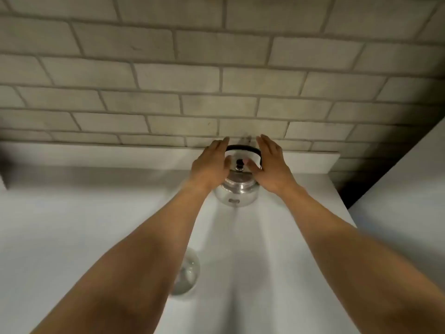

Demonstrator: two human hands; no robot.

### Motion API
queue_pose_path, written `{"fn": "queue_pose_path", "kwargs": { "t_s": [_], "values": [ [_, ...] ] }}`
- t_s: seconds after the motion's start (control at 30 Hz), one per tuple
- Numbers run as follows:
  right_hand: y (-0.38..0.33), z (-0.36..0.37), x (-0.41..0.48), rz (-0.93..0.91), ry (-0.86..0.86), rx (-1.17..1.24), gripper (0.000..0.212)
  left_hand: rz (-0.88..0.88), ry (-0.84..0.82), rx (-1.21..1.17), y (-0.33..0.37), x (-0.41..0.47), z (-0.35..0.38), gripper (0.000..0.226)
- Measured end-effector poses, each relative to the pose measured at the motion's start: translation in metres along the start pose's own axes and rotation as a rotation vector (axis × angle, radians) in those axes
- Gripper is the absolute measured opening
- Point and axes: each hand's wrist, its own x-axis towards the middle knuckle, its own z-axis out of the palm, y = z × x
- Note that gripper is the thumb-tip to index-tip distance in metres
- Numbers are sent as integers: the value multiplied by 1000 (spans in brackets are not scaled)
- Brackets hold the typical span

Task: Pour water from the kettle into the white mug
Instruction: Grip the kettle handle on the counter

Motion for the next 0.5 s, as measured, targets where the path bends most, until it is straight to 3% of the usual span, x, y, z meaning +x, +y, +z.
{"fn": "queue_pose_path", "kwargs": {
  "t_s": [0.17,0.27,0.5],
  "values": [
    [10,9,33,-155,-61,-22,67,51,-103,-79,-10,30,14,51],
    [15,13,46,-197,-141,13,49,111,-61,-75,-17,36,20,42],
    [22,10,57,-130,-167,158,32,193,-64,-14,-25,44,21,33]
  ]
}}
